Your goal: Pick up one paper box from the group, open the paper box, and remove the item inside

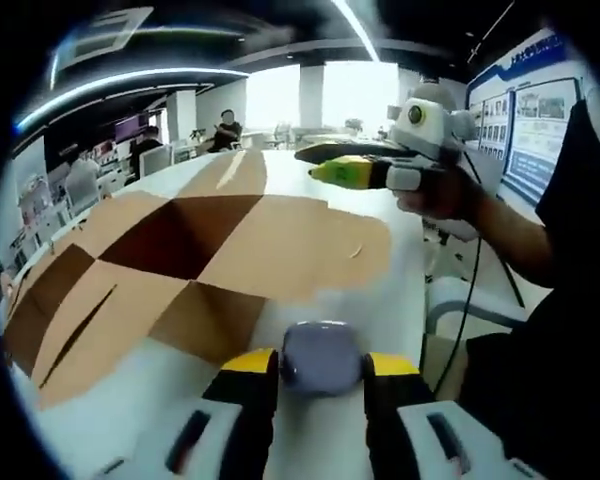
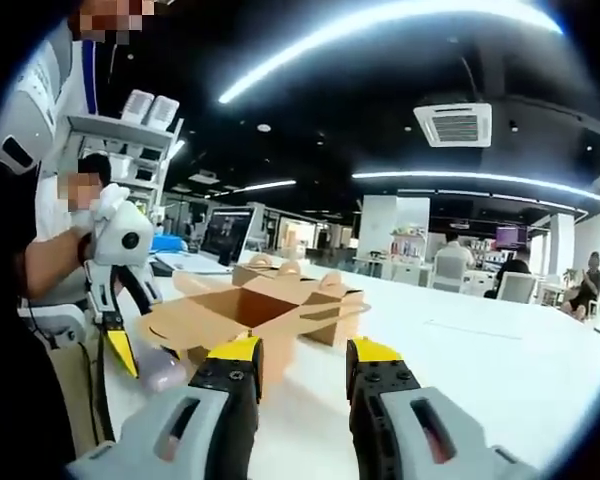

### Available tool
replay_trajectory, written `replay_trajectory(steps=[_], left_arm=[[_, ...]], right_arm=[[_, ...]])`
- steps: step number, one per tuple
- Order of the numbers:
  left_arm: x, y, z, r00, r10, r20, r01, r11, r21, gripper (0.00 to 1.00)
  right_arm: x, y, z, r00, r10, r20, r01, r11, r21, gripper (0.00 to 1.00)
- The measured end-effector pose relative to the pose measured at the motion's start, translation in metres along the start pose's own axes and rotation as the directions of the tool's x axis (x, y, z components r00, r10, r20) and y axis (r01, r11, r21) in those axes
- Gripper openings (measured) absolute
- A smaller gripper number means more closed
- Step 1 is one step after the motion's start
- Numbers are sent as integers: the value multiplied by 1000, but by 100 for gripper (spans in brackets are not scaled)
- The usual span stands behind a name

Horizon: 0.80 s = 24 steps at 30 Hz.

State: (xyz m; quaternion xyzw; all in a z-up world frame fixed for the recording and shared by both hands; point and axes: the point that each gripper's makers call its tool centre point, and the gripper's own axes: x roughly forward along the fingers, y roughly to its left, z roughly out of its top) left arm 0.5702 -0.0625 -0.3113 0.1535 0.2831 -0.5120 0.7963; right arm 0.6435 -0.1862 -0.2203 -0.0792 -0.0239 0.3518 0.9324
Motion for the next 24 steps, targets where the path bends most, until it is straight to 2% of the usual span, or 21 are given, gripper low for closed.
replay_trajectory(steps=[2,6,8,10,11,12,13,15,18,21,24], left_arm=[[-3,1,0,1000,3,5,-3,1000,-8,36],[-13,1,11,994,0,107,5,999,-48,36],[-20,7,14,988,26,152,-11,995,-98,36],[-27,13,12,986,55,160,-39,994,-104,36],[-31,16,12,984,73,165,-55,992,-110,36],[-35,20,12,981,93,173,-72,990,-120,36],[-39,23,13,977,109,183,-86,988,-128,36],[-47,30,16,966,142,217,-105,979,-175,36],[-57,40,19,948,177,265,-112,963,-244,36],[-67,58,22,925,242,294,-160,948,-276,36],[-71,65,23,920,253,300,-164,943,-291,36]], right_arm=[[2,0,1,1000,3,4,-3,1000,6,34],[8,2,-5,1000,17,-15,-17,1000,7,34],[12,2,-7,999,20,-32,-20,1000,2,34],[15,0,-6,999,21,-37,-21,1000,5,34],[16,-3,-9,998,3,-66,-3,1000,-6,34],[17,-6,-13,995,-11,-102,5,999,-51,34],[18,-7,-17,991,-20,-135,10,997,-80,34],[21,-7,-21,987,-21,-158,8,996,-87,34],[25,0,-19,991,19,-135,-23,999,-22,34],[27,8,-10,993,47,-109,-46,999,11,34],[27,14,-4,993,57,-100,-58,998,2,34]])
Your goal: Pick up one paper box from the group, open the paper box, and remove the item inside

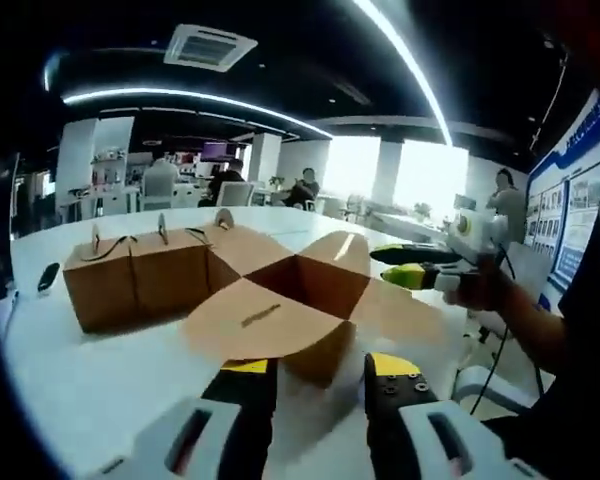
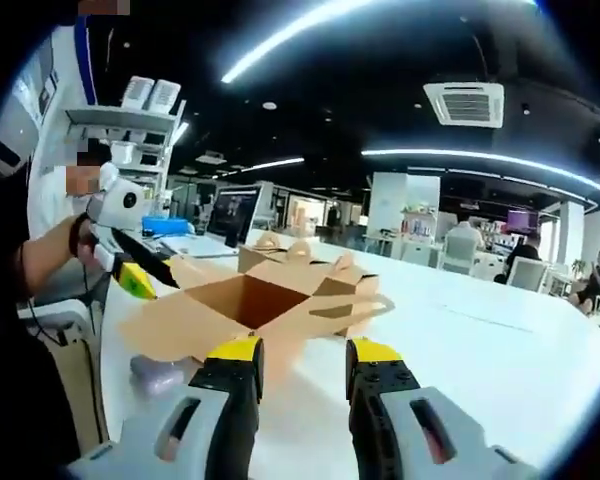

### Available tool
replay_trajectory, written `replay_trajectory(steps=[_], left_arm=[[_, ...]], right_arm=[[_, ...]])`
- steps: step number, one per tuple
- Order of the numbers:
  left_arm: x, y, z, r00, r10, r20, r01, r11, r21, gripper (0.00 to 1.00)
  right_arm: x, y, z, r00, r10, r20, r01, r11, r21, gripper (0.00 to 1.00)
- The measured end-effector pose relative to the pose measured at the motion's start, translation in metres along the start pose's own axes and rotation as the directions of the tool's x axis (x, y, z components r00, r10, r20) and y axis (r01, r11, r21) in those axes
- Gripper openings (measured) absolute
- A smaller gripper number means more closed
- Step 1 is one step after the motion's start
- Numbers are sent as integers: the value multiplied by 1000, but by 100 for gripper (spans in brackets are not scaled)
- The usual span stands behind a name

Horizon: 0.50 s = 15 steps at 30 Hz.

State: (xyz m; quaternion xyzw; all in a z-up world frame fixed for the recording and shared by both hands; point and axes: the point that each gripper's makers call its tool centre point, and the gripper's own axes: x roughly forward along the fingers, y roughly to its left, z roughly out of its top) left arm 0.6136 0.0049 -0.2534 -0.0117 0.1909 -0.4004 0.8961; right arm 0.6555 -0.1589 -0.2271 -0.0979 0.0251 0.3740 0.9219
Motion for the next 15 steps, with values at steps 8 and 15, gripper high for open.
replay_trajectory(steps=[8,15], left_arm=[[2,11,16,999,22,45,-24,999,32,36],[5,20,24,996,39,77,-41,999,21,36]], right_arm=[[-1,26,3,997,65,-29,-65,998,-14,34],[7,58,-1,988,145,-51,-147,989,-29,34]])
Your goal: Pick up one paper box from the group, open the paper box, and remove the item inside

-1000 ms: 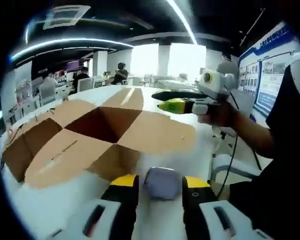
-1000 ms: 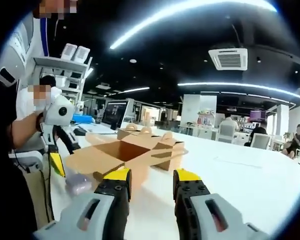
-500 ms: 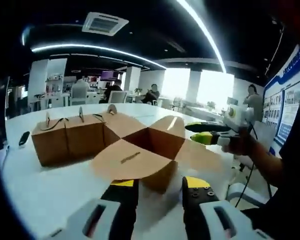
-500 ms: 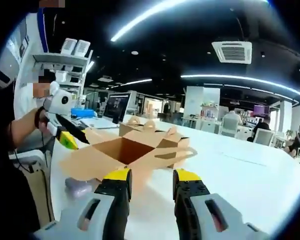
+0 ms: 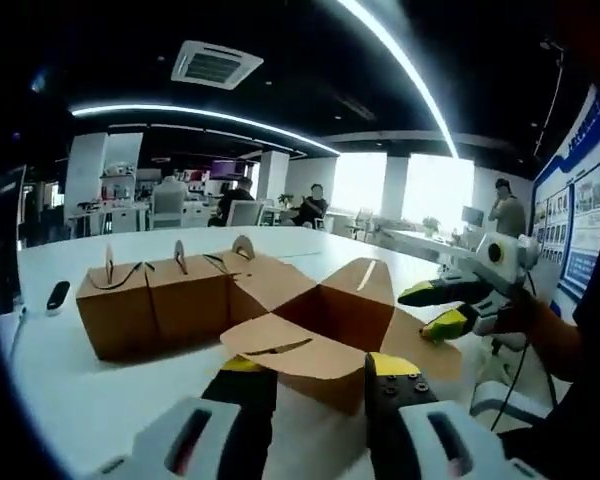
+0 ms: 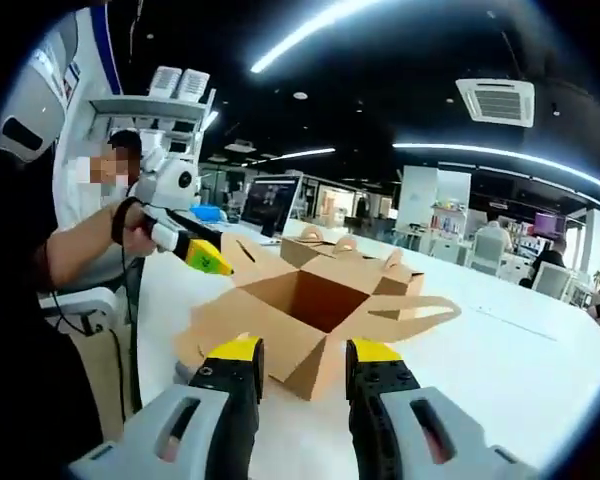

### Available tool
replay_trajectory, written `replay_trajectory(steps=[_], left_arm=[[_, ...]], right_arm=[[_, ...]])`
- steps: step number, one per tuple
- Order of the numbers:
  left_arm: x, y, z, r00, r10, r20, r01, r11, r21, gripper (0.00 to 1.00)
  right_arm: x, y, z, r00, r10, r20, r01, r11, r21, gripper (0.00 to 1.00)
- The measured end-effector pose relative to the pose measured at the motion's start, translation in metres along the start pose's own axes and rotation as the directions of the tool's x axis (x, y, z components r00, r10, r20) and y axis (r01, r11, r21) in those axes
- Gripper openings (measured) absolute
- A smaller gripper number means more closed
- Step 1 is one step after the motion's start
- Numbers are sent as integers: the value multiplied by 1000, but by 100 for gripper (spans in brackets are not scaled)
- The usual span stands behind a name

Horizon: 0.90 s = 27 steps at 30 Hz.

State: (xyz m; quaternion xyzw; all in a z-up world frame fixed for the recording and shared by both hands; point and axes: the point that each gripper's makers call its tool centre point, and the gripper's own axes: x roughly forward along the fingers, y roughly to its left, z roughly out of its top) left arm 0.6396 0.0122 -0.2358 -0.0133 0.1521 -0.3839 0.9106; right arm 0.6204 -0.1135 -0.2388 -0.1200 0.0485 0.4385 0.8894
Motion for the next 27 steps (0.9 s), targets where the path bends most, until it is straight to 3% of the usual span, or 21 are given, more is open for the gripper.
replay_trajectory(steps=[10,14,21,27], left_arm=[[0,23,8,997,64,51,-62,997,-43,36],[0,25,12,996,59,71,-56,997,-47,36],[-10,32,10,993,87,86,-81,994,-69,36],[-23,40,9,984,134,121,-120,986,-117,36]], right_arm=[[6,24,6,999,53,0,-53,998,-26,34],[8,27,5,998,66,-6,-66,997,-33,34],[-7,16,9,999,46,12,-46,999,-5,37],[-26,-10,8,999,-12,50,10,999,47,36]])
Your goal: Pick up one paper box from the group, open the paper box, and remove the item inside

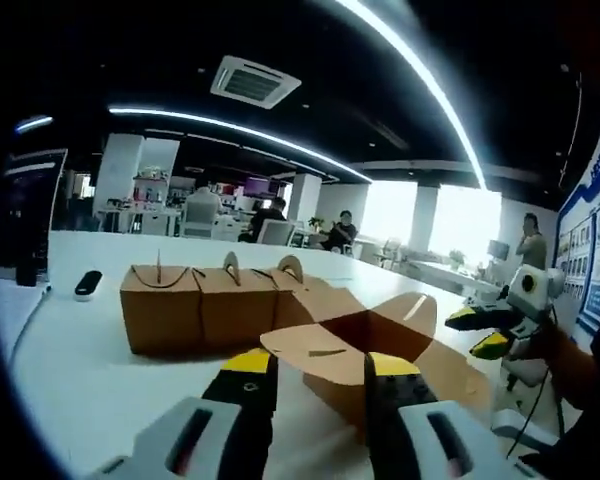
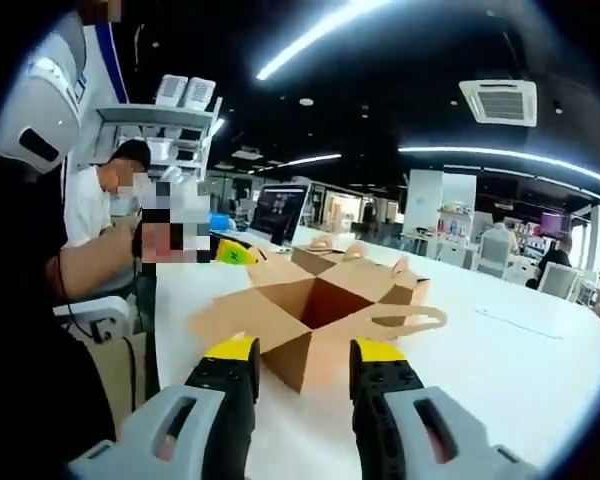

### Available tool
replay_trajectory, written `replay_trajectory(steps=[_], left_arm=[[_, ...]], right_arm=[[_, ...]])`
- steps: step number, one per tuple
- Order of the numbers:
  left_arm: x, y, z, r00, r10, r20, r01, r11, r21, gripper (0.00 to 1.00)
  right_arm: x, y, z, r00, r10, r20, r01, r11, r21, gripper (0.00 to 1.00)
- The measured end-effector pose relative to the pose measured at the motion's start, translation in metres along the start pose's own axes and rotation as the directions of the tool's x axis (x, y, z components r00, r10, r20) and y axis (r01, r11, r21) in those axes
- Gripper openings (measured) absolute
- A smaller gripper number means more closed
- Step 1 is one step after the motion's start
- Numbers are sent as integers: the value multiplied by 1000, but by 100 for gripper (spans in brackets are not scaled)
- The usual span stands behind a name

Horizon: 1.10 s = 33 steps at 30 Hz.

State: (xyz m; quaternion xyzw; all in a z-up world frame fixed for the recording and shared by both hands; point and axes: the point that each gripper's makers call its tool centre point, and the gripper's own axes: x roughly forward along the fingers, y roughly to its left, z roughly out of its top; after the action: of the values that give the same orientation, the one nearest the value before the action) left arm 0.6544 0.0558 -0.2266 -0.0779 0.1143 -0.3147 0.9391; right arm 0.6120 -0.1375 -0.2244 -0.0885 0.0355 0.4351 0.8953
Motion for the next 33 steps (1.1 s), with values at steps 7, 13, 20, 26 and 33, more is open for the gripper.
replay_trajectory(steps=[7,13,20,26,33], left_arm=[[-11,-7,3,1000,4,17,-4,1000,24,35],[-25,-11,7,997,56,51,-63,987,148,35],[-43,-25,14,997,-12,80,-3,982,188,35],[-56,-31,6,998,-51,38,38,959,281,35],[-54,-43,1,993,-113,44,100,969,227,36]], right_arm=[[-12,-33,15,994,-84,71,81,996,44,36],[-17,-48,35,981,-121,152,113,992,61,35],[-31,-51,39,983,-79,165,69,995,65,31],[-44,-57,36,990,-47,131,38,997,71,32],[-44,-52,31,991,-17,133,3,994,108,33]])
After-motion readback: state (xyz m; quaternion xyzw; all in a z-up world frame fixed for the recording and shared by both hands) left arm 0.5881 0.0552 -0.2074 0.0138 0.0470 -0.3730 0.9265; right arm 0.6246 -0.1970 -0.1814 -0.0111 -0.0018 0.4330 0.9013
